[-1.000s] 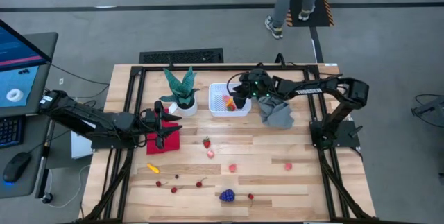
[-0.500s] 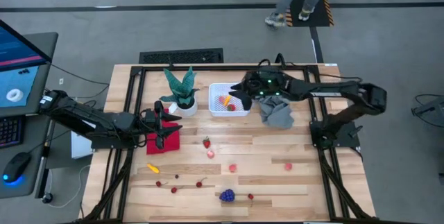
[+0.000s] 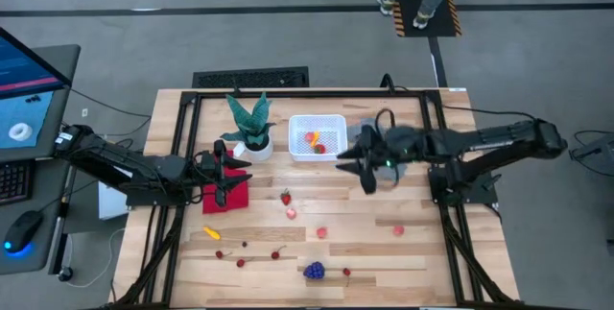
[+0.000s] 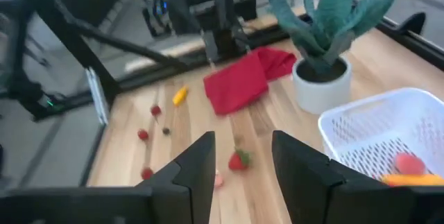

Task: Pick and placing Produce into tupperware
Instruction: Put the pink peach into the white bin

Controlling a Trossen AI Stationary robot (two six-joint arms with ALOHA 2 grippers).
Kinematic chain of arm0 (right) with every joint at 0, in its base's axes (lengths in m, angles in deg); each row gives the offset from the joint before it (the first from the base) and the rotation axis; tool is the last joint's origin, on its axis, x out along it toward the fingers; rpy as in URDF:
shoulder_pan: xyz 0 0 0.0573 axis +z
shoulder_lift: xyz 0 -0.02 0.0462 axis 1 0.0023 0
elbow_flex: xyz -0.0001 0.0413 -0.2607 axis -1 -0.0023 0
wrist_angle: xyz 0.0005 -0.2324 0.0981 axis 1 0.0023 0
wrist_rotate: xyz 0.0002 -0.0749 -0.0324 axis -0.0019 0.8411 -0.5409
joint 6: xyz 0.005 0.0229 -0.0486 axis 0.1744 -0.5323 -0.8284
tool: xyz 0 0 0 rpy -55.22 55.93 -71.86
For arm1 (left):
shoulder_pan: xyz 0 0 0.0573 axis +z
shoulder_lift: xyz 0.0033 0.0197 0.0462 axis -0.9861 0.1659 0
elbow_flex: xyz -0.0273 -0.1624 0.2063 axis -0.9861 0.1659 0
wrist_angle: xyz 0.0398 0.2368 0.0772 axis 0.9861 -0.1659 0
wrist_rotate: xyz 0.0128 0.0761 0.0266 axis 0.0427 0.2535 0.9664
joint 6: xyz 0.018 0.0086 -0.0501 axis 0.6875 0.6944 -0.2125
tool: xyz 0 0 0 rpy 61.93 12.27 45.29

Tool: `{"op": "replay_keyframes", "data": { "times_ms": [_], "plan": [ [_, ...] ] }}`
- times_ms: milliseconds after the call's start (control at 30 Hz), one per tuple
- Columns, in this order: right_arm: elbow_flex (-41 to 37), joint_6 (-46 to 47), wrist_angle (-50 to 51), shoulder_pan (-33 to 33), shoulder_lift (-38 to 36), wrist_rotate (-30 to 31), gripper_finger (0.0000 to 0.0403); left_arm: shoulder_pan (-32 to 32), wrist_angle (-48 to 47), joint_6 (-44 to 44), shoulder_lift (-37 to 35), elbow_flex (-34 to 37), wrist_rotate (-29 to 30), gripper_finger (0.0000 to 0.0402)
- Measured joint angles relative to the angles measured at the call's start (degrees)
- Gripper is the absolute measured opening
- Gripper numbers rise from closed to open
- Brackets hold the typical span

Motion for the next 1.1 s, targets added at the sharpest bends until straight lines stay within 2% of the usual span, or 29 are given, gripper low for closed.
{"op": "replay_keyframes", "data": {
  "times_ms": [100,233,567,767,1100],
  "plan": [
    [0.0,0.92,2.59,6.73,0.14,8.14,0.0162,0.0,0.01,0.0,0.01,0.0,-0.08,0.0155],
    [0.0,6.19,3.1,13.6,2.1,11.9,0.018,0.0,0.02,-0.26,0.0,0.0,-0.08,0.0155],
    [0.0,32.25,5.63,23.98,11.73,13.21,0.0261,0.0,0.04,-0.87,0.01,0.0,-0.05,0.0155],
    [-0.02,44.02,6.02,27.95,17.94,12.93,0.0265,0.0,0.04,-1.13,0.01,0.0,-0.05,0.0155],
    [0.0,57.44,8.06,31.96,23.86,7.17,0.0265,0.0,0.07,-1.68,0.01,0.0,-0.08,0.0155]
  ]
}}
